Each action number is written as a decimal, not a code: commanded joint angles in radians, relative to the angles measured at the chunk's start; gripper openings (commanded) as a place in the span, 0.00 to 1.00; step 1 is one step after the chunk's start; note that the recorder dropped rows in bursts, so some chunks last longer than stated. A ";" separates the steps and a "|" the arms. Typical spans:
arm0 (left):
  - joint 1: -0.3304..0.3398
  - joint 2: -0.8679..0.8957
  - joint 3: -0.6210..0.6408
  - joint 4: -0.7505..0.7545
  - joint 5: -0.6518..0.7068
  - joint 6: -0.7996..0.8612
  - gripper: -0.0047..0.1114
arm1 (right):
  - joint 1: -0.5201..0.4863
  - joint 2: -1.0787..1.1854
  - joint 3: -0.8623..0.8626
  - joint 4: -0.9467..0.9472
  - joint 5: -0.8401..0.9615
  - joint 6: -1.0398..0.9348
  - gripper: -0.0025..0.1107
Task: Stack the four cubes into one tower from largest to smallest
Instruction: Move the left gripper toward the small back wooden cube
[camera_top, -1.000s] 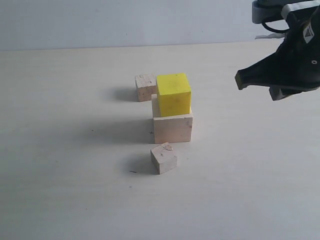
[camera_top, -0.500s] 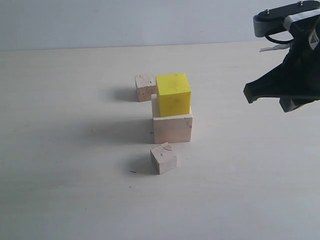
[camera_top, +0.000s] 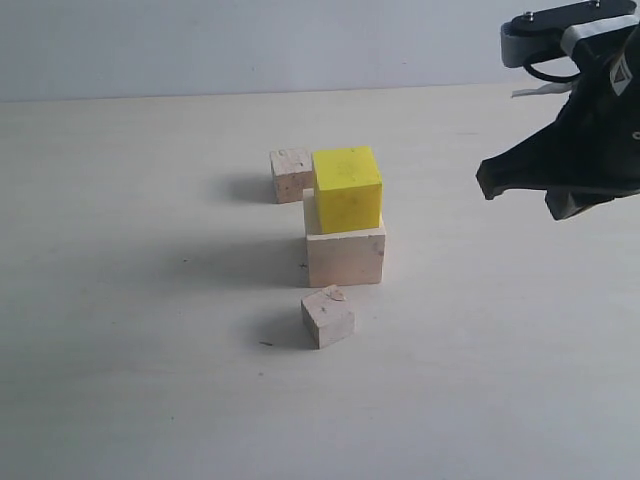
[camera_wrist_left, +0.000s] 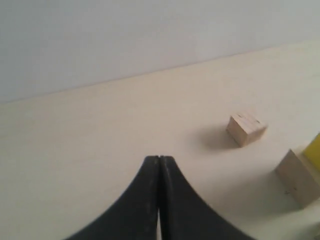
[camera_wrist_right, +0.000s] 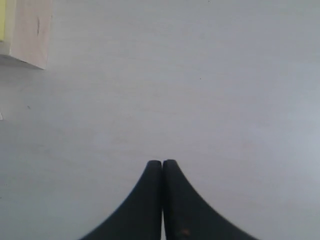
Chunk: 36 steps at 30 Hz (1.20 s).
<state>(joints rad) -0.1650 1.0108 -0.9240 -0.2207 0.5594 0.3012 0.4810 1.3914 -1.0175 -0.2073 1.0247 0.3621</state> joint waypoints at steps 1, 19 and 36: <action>-0.047 0.171 -0.098 -0.089 0.026 0.043 0.04 | -0.005 -0.010 0.006 0.016 -0.009 -0.023 0.02; -0.050 0.493 -0.377 -0.338 0.096 0.015 0.04 | -0.005 -0.010 0.006 0.016 -0.030 -0.023 0.02; -0.070 0.889 -0.801 -0.277 0.518 -0.032 0.06 | -0.005 -0.010 0.086 0.032 -0.092 -0.022 0.02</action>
<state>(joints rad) -0.2212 1.8584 -1.6916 -0.5087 1.0463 0.3143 0.4810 1.3914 -0.9354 -0.1791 0.9522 0.3469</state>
